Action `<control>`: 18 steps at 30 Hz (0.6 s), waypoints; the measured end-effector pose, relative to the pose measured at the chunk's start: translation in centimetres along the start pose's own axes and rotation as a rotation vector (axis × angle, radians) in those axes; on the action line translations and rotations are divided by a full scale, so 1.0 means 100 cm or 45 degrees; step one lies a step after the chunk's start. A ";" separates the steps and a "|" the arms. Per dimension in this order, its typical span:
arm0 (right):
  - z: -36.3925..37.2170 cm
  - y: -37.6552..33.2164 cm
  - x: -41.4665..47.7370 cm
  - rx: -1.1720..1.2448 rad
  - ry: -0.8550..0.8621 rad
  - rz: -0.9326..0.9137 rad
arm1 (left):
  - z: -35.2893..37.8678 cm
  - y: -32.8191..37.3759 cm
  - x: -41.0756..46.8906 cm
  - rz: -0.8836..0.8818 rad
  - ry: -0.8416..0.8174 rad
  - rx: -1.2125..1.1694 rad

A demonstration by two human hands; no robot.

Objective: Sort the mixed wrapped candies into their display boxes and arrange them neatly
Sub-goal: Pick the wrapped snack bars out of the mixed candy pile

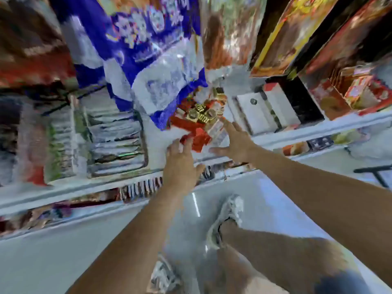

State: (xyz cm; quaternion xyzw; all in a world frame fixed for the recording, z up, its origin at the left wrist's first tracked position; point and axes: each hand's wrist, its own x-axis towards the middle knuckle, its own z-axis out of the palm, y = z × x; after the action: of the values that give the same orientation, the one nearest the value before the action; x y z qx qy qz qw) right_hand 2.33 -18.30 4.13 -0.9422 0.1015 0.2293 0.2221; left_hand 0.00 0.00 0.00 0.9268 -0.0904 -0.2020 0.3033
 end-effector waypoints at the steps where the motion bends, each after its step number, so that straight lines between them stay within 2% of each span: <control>1: 0.006 0.002 0.014 -0.070 -0.005 -0.027 | 0.005 -0.005 0.009 0.015 0.082 0.040; 4: 0.005 0.008 0.048 -0.340 -0.091 -0.051 | 0.017 -0.015 0.041 0.013 0.304 0.114; 6: 0.006 0.012 0.059 -0.442 -0.097 -0.171 | 0.032 -0.012 0.052 0.050 0.412 0.202; 10: 0.005 0.021 0.064 -0.486 0.117 -0.439 | 0.042 -0.010 0.066 0.122 0.573 0.400; 15: 0.012 0.026 0.071 -0.272 0.287 -0.467 | 0.045 -0.009 0.075 0.160 0.725 0.407; 18: 0.017 0.028 0.078 -0.024 0.413 -0.551 | 0.042 -0.010 0.077 0.123 0.833 0.299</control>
State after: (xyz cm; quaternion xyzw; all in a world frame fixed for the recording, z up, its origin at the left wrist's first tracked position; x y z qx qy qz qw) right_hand 7.72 -20.64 -1.97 -0.9684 -0.0700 0.0234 0.2381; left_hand 5.18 -3.66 -6.08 0.9657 -0.0547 0.1321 0.2169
